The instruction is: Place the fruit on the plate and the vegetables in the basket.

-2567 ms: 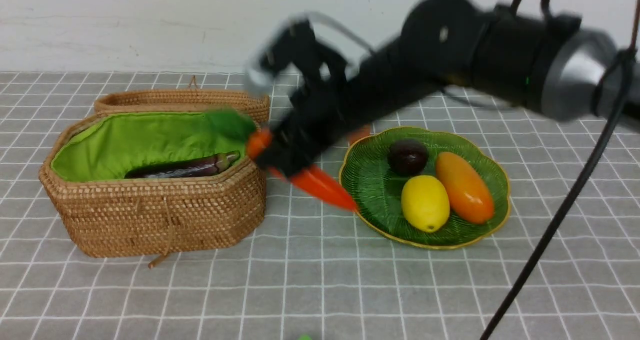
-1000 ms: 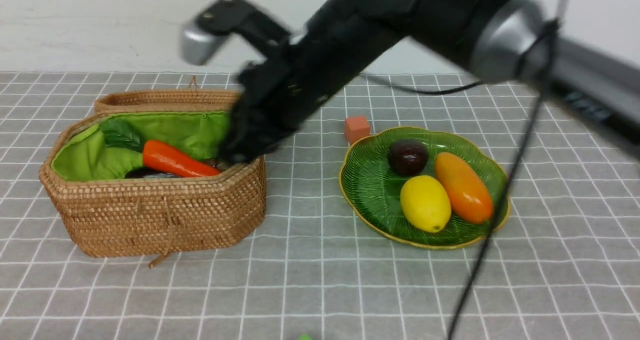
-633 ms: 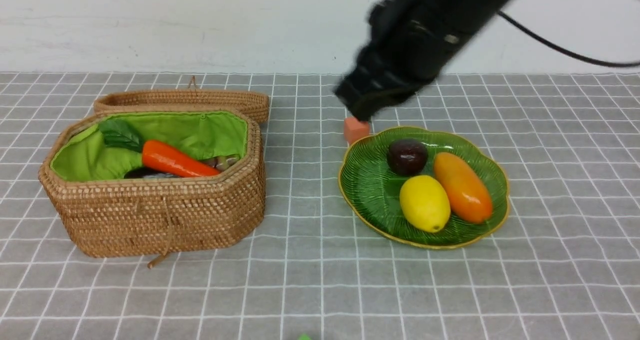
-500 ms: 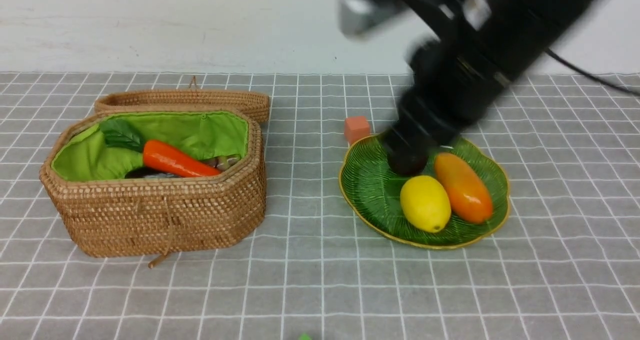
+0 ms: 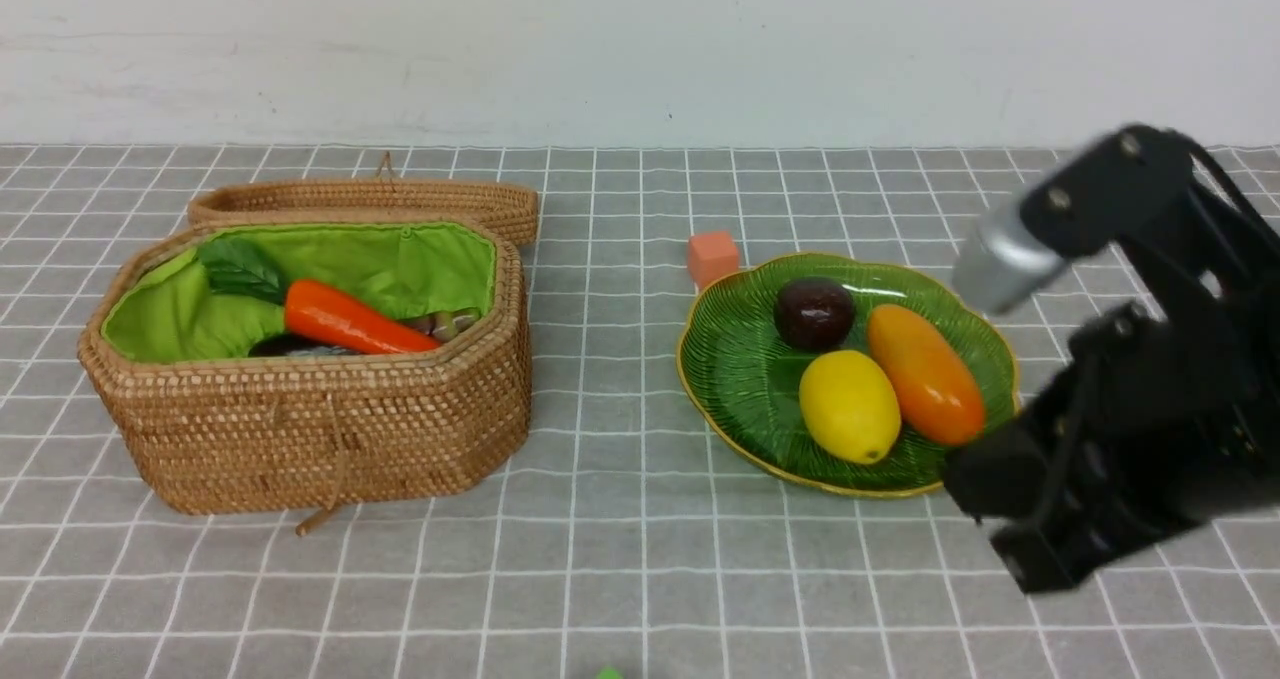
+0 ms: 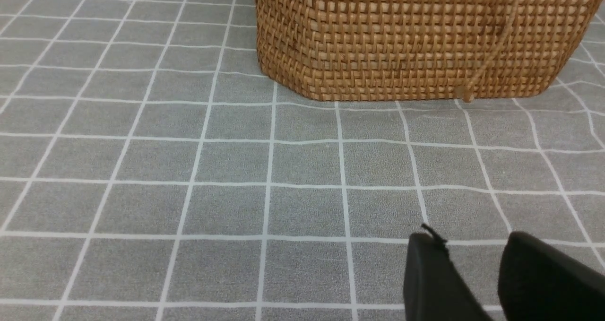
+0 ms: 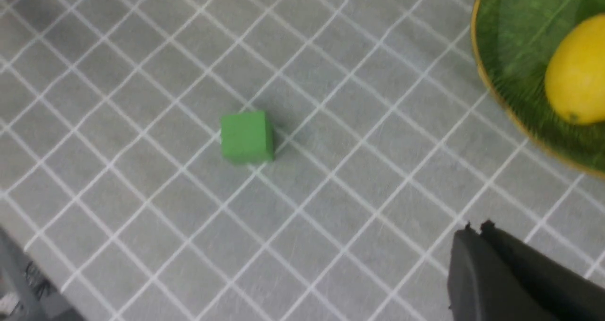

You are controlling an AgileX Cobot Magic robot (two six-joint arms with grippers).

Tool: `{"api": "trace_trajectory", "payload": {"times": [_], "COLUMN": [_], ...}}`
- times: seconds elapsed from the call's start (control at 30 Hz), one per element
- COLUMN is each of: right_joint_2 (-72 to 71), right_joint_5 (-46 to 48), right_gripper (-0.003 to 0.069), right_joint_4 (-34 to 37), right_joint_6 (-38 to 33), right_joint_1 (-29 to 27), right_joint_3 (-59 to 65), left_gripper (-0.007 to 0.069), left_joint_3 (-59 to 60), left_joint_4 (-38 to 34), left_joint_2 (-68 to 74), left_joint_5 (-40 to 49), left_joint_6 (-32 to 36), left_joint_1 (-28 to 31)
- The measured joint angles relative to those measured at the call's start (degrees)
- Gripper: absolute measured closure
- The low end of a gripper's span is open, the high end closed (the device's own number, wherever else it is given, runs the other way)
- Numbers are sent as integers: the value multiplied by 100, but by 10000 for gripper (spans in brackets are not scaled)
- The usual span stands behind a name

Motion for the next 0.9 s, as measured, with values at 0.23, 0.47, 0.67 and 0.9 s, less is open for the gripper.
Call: {"api": "trace_trajectory", "payload": {"times": [0.23,0.47,0.67,0.9], "right_joint_2": [-18,-814,-2661,-5301], "right_joint_5": [275,53,-937,-2247], "right_gripper": [661,656,653,650], "right_joint_4": [0,-242,-507,-1001], "right_joint_6": [1,-109,535,1104], "right_joint_1": [0,-530,-2408,-3662], "right_joint_3": [14,114,1462,4115], "left_gripper": [402,396,388,387], "left_joint_3": [0,0,0,0], "left_joint_4": [0,0,0,0], "left_joint_2": [0,0,0,0], "left_joint_5": [0,0,0,0], "left_joint_6": [0,0,0,0], "left_joint_1": [0,0,0,0]}}
